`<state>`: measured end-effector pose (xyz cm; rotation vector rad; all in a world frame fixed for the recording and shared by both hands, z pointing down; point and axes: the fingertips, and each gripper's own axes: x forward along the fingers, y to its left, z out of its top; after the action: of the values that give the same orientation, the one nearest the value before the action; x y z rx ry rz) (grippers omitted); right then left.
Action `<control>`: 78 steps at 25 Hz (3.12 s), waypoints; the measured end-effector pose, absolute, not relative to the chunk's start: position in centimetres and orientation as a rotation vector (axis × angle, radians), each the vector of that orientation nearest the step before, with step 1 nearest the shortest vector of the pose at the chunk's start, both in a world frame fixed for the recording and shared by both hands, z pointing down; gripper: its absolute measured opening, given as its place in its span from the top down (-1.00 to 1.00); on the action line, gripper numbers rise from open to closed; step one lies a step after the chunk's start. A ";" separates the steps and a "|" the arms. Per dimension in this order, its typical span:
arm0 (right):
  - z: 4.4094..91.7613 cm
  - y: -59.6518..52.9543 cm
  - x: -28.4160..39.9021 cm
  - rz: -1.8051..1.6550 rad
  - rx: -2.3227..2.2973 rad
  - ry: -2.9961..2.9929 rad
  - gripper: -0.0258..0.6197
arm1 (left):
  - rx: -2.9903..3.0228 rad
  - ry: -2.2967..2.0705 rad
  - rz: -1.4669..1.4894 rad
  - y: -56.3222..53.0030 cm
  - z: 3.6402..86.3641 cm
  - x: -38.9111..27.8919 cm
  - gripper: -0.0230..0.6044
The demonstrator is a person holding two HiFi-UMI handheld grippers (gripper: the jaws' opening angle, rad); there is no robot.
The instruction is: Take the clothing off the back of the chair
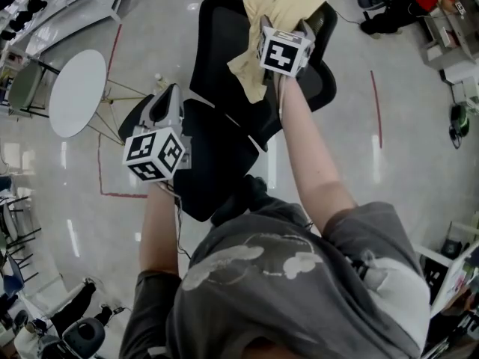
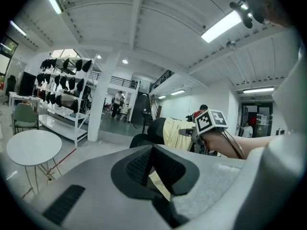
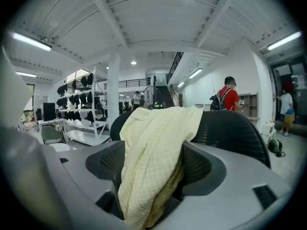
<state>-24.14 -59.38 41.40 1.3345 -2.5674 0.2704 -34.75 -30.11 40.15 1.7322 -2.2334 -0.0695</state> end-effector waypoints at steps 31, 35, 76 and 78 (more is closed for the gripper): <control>31.1 -61.5 -23.3 0.359 1.347 -2.894 0.74 | 1.764 -2.249 -0.112 -29.5 38.2 -34.8 0.93; 26.2 -61.5 -23.0 0.276 1.336 -2.980 0.74 | 1.789 -2.261 -0.120 -29.5 36.9 -35.0 0.93; 22.9 -20.0 -28.2 0.112 0.370 -3.238 0.73 | 1.817 -2.409 -0.224 -4.4 31.4 -34.7 0.93; 24.5 -18.2 -27.8 0.144 0.378 -3.208 0.73 | 1.813 -2.390 -0.228 -2.7 31.8 -34.6 0.93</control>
<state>-27.77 -18.24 24.47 0.3775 -3.2081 0.1439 -34.62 -2.72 31.85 1.8128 -2.3901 -0.2277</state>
